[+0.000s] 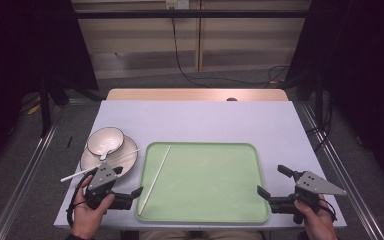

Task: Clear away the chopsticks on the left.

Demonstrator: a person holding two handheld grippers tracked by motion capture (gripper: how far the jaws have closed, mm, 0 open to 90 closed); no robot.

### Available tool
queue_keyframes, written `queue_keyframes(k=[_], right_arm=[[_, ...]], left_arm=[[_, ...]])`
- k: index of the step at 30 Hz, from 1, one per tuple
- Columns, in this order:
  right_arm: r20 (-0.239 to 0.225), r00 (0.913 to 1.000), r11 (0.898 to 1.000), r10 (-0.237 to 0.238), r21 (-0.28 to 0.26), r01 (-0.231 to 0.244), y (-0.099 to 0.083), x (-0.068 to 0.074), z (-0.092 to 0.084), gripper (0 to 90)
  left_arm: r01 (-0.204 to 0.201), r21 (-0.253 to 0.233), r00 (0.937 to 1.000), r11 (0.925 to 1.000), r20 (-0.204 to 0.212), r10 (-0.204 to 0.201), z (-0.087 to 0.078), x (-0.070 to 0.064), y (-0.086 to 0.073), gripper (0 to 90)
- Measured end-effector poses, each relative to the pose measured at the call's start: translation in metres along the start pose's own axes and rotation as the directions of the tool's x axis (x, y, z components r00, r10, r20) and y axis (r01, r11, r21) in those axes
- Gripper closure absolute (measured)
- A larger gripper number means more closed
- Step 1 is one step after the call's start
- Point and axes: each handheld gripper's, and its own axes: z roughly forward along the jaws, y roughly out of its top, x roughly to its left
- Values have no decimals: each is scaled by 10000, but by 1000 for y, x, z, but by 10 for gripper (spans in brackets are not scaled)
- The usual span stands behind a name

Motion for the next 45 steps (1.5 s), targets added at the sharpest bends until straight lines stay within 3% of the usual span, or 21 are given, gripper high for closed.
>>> queue_keyframes(k=[5,11,18,20,22,23,27,29,35,40,41,43,45], right_arm=[[4,10000,10000,6,-30,-6,0,1,0,14],[-9,10000,10000,-6,-14,6,0,0,0,14],[-27,10000,10000,6,-18,-6,0,0,0,14],[1,10000,10000,18,-21,-18,0,0,0,14],[-21,10000,9999,51,-89,-51,0,0,0,14],[-15,10000,10000,48,-81,-48,0,0,0,14],[-43,10000,10000,48,-63,-49,0,0,0,14],[-31,10000,10000,61,-66,-61,0,0,-1,14],[-41,10000,10000,55,-41,-55,0,1,0,14],[6,10000,10000,21,-28,-21,0,0,0,14],[-5,10000,10000,24,-27,-24,0,0,0,14],[-7,10000,10000,27,-27,-27,0,0,0,14],[-11,10000,10000,47,-35,-47,0,0,0,14]], left_arm=[[171,-11,9997,9999,189,-171,-10,12,-4,69],[208,-8,9998,9998,-74,-208,-22,24,-6,59],[725,158,9974,9972,-48,-724,-33,42,-8,37],[920,203,9952,9956,304,-926,-35,48,-7,21],[591,324,9974,9977,394,-604,-37,52,-7,39],[637,315,9975,9975,271,-646,-37,54,-7,41],[569,336,9975,9978,408,-582,-39,56,-9,54],[306,412,9987,9987,395,-322,-43,55,-10,51],[359,554,9988,9978,311,-377,-45,70,-14,74],[225,814,9997,9964,41,-229,-40,80,-18,115],[320,935,9995,9951,-39,-318,-38,82,-19,86],[175,1324,9995,9910,-279,-139,-35,87,-19,122],[316,1444,9988,9890,-411,-259,-32,91,-19,151]])
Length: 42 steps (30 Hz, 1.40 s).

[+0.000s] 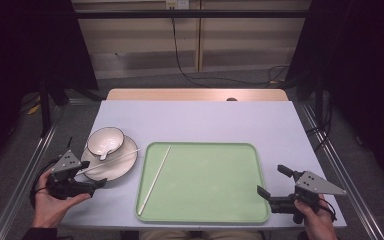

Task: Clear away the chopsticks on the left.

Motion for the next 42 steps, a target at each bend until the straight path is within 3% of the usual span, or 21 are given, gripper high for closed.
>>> queue_keyframes(k=[1,3,5,6,7,9,11,13,20,25,32,42], right_arm=[[12,10000,10000,-28,10,28,0,0,0,14],[0,10000,10000,-20,9,20,0,0,0,14],[7,10000,10000,-34,15,34,0,0,0,14],[-1,10000,10000,-33,15,33,0,0,0,14],[-4,10000,10000,-27,14,27,0,0,0,14],[-18,10000,10000,-2,10,2,0,0,0,14],[-28,10000,10000,-7,5,8,0,0,0,14],[-21,10000,10000,-9,7,9,0,0,0,14],[-20,10000,10000,-15,12,15,0,0,0,14],[-27,10000,10000,-41,21,41,0,-1,0,13],[-23,10000,10000,-43,27,43,0,-1,0,14],[-31,10000,10000,-15,30,15,0,-1,0,13]], left_arm=[[-237,54,9997,9997,-6,237,0,3,0,193],[-148,56,9996,9999,-231,150,4,6,0,229],[-485,51,9965,9988,-680,488,6,7,-1,291],[-491,118,9963,9987,-707,498,7,8,-1,338],[-413,307,9973,9987,-598,431,9,11,-1,344],[-347,461,9983,9983,-462,369,13,15,-1,473],[-309,625,9988,9976,-350,332,16,18,-1,469],[-279,795,9993,9964,-223,297,19,20,-1,538],[-244,875,9996,9959,-122,255,28,22,3,625],[-427,1202,9991,9918,59,423,33,21,7,665],[-270,1620,9993,9864,311,223,42,21,9,732],[-60,1573,9976,9875,692,-50,45,17,13,842]])
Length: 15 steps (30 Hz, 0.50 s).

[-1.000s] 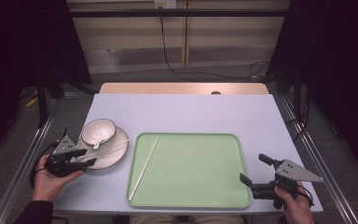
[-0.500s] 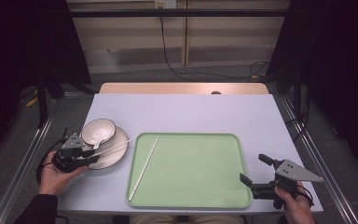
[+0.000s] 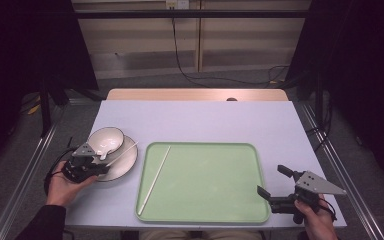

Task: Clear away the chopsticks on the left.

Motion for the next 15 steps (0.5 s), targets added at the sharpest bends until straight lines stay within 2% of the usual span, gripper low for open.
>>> queue_keyframes(k=[8,9,11,13,14,15], right_arm=[[10,10000,10000,51,16,-51,0,0,0,13],[12,10000,10000,29,12,-29,0,0,0,13],[13,10000,10000,27,1,-27,0,0,0,13],[42,10000,10000,27,-6,-27,0,0,0,13],[32,10000,10000,31,-13,-30,0,0,1,14],[12,10000,10000,42,9,-42,0,0,0,13]], left_arm=[[148,-203,9998,9997,166,-144,-1,-5,2,846],[62,-214,10000,9998,65,-60,-1,-6,2,845],[181,-467,9994,9987,293,-167,-1,-9,2,846],[211,-598,9998,9980,58,-208,-1,-11,2,846],[263,-591,9995,9979,171,-253,-1,-13,2,846],[289,-626,9996,9976,76,-284,-1,-14,2,846]])
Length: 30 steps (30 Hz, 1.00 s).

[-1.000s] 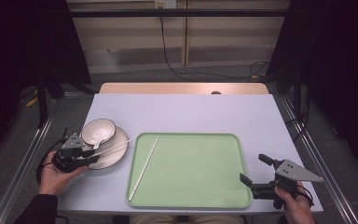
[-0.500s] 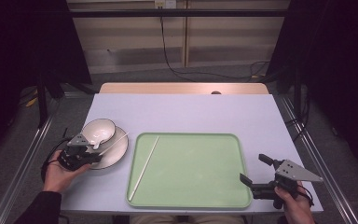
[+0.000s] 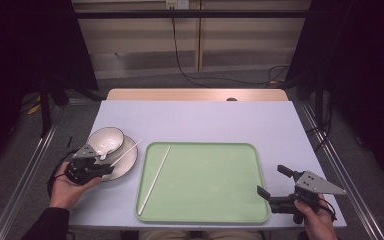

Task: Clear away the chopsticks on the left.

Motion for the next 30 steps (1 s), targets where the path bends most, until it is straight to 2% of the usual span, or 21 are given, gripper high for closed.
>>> queue_keyframes(k=[3,9,12,14,15,19,23,25,30], right_arm=[[-26,10000,10000,-47,-12,47,0,0,0,13],[-9,10000,10000,9,21,-9,0,0,0,13],[-16,10000,10000,-19,4,19,0,0,0,12],[-68,10000,10000,-27,-32,27,0,0,0,12],[-73,10000,10000,4,-48,-4,0,0,-1,11],[-31,10000,10000,16,-9,-16,0,0,0,12],[-24,10000,10000,-8,-9,8,0,0,0,12],[2,10000,10000,15,-9,-15,0,0,0,12],[13,10000,10000,8,-18,-8,0,0,0,12]], left_arm=[[98,-82,10000,9999,-10,-98,0,-4,1,846],[430,-326,9981,9985,446,-415,-1,-7,4,846],[691,-365,9965,9969,500,-672,-3,-8,4,846],[698,-281,9967,9972,441,-685,-4,-10,4,847],[795,-454,9961,9958,418,-776,-5,-11,3,847],[845,-658,9960,9942,332,-824,-10,-14,4,848],[700,-632,9970,9955,377,-677,-11,-20,2,848],[832,-844,9963,9930,279,-811,-12,-23,1,848],[801,-890,9964,9928,364,-771,-14,-31,2,848]])
